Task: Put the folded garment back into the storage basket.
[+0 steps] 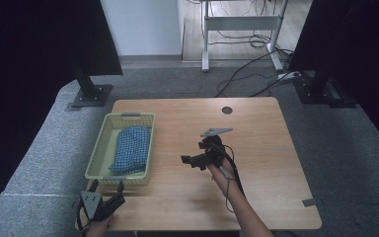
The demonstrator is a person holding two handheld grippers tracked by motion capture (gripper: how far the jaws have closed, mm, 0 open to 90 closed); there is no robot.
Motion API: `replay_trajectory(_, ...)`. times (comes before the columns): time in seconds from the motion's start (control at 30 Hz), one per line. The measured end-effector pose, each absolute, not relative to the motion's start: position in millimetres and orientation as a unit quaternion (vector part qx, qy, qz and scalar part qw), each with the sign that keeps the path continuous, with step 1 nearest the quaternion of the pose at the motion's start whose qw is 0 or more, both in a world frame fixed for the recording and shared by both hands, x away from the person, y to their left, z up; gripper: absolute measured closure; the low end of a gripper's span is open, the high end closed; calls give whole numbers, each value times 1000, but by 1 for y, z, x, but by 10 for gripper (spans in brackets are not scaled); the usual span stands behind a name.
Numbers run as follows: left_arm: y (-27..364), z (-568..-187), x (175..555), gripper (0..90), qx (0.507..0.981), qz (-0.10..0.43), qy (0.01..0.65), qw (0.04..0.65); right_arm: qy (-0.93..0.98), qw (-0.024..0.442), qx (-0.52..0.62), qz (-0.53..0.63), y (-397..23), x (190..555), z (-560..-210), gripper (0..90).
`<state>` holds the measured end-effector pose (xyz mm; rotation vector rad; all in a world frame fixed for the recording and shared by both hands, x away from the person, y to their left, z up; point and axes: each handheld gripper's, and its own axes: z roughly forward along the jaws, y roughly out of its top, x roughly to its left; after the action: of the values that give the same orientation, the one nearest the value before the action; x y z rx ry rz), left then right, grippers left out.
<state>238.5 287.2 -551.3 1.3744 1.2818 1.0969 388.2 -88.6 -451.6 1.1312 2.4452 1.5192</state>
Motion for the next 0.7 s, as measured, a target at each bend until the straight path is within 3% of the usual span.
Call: replay_trajectory(0.7,287,-551,239,92,560,446,524,461,754,33,415,508,-177,358,-487,0)
